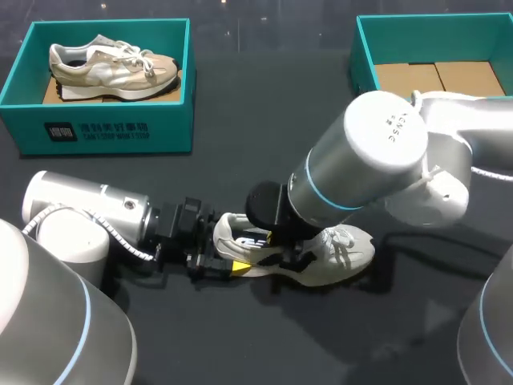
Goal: Take the shoe out of the shoebox, open the shoe tongue, remove and reinsert the insole, then place the shoe into the shoebox
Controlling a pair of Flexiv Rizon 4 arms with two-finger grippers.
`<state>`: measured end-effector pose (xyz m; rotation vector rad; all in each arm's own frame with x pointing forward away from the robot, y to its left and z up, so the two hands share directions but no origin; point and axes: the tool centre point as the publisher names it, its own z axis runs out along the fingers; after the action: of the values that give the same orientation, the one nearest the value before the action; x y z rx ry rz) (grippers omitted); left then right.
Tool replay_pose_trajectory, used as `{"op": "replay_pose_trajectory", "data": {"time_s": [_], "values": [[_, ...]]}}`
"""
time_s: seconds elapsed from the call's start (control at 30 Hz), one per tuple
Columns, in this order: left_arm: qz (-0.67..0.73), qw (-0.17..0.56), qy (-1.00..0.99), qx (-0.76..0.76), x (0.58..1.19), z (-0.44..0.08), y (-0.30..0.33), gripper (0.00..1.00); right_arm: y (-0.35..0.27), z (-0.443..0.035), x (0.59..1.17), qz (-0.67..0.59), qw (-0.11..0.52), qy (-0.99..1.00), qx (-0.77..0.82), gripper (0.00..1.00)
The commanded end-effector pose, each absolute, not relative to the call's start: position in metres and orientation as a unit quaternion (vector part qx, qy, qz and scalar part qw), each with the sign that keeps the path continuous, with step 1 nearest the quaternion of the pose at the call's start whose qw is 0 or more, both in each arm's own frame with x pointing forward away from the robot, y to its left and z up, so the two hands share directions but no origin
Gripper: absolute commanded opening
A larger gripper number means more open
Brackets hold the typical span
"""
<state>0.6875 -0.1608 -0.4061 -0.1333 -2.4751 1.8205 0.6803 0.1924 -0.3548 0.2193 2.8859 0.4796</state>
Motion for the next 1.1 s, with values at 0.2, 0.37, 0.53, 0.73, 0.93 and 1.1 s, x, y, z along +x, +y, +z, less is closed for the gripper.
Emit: {"op": "replay_pose_trajectory", "data": {"time_s": [0.2,0.37,0.53,0.73,0.93,1.1], "values": [[0.591,0.032,-0.805,-0.043,0.687,-0.408,-0.162,0.00,0.200,-0.362,0.686,0.077,0.157,0.979,0.101,0.00],[0.591,0.032,-0.805,-0.043,0.687,-0.408,-0.162,0.00,0.190,-0.371,0.693,0.061,0.159,0.978,0.117,0.04],[0.591,0.032,-0.805,-0.043,0.687,-0.408,-0.162,0.00,0.178,-0.375,0.696,0.052,0.162,0.977,0.125,0.09],[0.591,0.032,-0.805,-0.043,0.687,-0.408,-0.162,0.00,0.170,-0.381,0.698,0.046,0.164,0.977,0.131,0.26],[0.591,0.032,-0.805,-0.043,0.687,-0.408,-0.162,0.00,0.167,-0.390,0.701,0.035,0.162,0.977,0.138,0.38],[0.591,0.032,-0.805,-0.043,0.687,-0.408,-0.162,0.00,0.166,-0.402,0.703,0.026,0.150,0.978,0.141,0.41]]}}
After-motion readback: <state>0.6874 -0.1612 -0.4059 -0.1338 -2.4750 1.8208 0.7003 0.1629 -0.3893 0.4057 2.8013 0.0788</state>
